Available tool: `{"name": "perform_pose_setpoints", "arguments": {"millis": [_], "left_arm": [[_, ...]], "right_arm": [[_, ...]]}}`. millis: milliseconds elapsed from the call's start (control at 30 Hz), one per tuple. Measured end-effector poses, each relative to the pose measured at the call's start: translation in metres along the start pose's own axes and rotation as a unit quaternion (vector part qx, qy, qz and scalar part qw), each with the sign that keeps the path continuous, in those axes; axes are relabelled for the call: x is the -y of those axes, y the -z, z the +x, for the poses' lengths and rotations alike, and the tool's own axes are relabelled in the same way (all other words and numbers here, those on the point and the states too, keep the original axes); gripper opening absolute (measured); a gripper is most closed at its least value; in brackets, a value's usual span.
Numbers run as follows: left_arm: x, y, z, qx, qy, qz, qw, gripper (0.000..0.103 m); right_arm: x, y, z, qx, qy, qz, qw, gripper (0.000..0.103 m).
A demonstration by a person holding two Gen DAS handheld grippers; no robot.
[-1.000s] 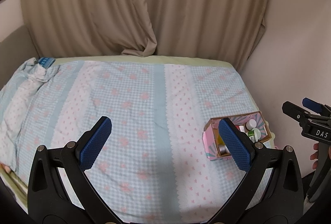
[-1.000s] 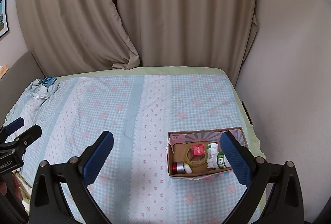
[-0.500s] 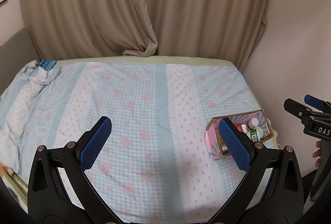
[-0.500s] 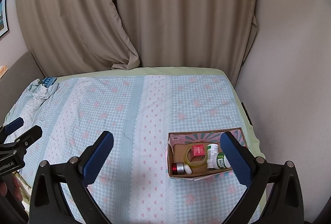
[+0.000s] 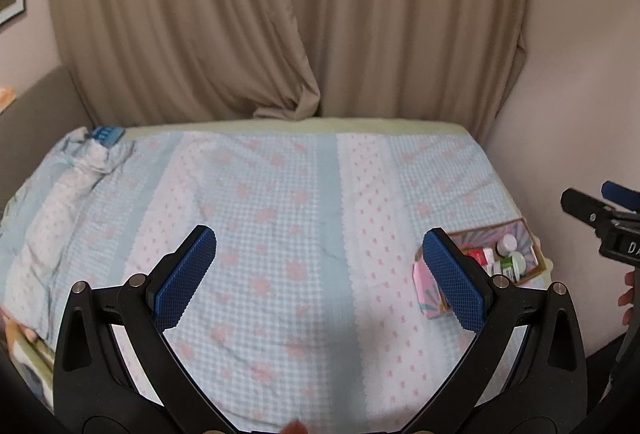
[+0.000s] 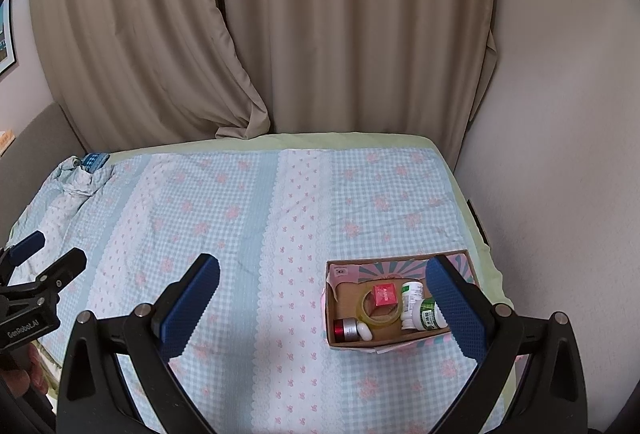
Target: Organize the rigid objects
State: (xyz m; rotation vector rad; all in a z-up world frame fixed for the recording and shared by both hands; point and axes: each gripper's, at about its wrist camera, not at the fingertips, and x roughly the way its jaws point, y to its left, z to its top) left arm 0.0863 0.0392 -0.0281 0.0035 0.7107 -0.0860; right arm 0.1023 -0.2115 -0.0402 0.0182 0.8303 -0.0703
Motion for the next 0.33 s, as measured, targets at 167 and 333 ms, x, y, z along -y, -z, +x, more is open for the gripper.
{"name": "perform_pose_setpoints", "arguments": {"millis": [167,333], "left_arm": [[-0.002,-0.004,-0.001,0.01,-0.011,-0.002,0.9999,0.103],[-0.012,-0.006,0.006,0.008,0.014,-0.016,0.9997,0.103]], "right_arm": [[-0.003,-0.003,0.003,0.0,0.003,-0.001,1.0,0.103],[-0.008,-0.005,0.008,-0.007,0.007,0.0,1.0,0.103]]}}
